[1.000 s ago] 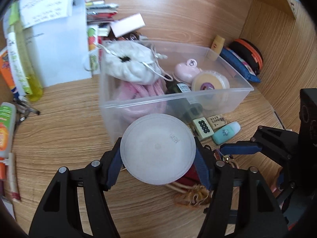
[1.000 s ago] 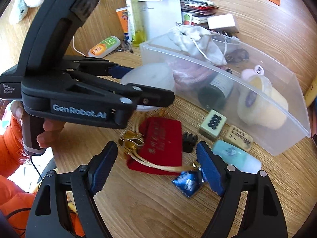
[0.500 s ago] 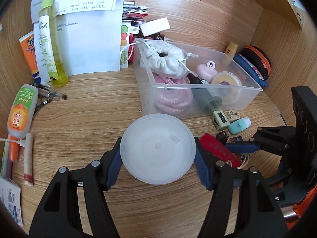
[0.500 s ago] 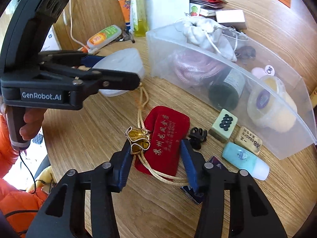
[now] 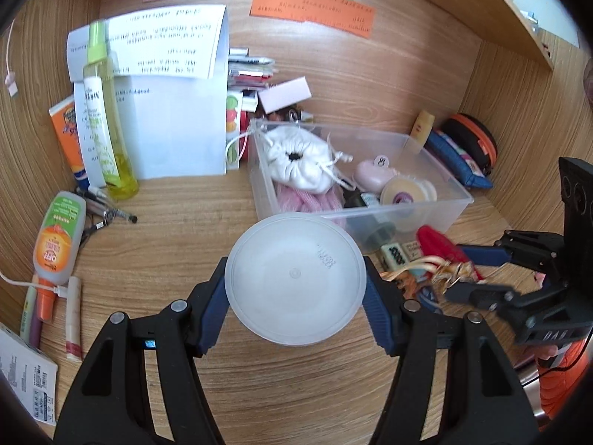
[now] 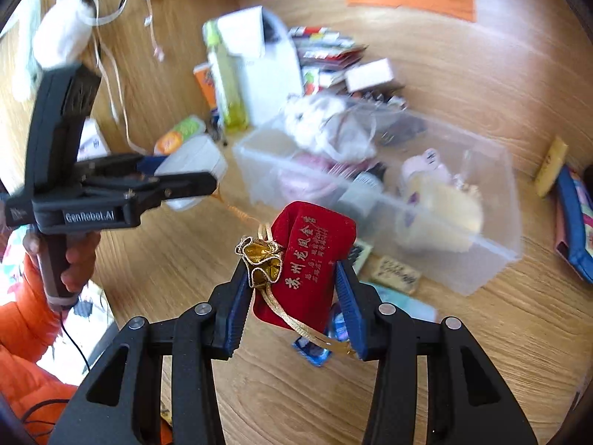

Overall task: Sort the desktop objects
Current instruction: 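Carry the white lid and red pouch over the clear box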

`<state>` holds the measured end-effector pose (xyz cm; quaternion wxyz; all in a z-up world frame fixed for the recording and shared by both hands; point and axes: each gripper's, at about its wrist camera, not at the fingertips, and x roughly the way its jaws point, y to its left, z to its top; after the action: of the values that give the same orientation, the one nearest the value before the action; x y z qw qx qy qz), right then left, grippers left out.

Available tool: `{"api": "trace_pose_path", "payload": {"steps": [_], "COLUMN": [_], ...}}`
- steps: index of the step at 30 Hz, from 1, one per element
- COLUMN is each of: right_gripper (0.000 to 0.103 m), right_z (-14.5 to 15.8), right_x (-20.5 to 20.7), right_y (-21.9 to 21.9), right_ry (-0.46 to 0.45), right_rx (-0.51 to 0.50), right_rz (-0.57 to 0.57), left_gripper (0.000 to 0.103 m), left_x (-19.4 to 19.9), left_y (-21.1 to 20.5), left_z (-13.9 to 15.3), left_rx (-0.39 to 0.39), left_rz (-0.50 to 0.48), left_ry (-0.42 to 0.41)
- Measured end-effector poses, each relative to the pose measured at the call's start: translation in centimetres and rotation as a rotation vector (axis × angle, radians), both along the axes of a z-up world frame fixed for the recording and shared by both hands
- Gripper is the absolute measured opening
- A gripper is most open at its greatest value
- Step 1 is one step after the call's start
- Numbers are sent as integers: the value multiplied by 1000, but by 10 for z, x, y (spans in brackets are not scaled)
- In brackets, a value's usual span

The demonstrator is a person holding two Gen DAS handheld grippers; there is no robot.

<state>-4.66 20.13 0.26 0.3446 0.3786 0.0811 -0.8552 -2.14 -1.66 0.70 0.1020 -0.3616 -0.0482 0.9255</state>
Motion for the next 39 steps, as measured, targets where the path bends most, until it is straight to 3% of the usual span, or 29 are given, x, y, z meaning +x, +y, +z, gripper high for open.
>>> {"api": "trace_pose_path", "payload": {"steps": [13,21,30,39], "right_gripper": [41,41,41,42], "right_z": [60,79,69,40], "right_x": [-14,-40,-80,-108], "right_y": [47,63,62,56], "right_ry": [129,166,129,49], "right_rx": [-117,-130,-124,-128], "right_rz": [-131,-182,-210,-219], "left_gripper": [65,65,65,65], "left_x": [-11,-35,-67,-83], "left_y": [11,18,39,43], "left_z": [29,54,57,26], "left_rx": [6,32,39,-2], "left_rz": [-5,-9,-46,-53], "left_ry": [74,123,118,45]}}
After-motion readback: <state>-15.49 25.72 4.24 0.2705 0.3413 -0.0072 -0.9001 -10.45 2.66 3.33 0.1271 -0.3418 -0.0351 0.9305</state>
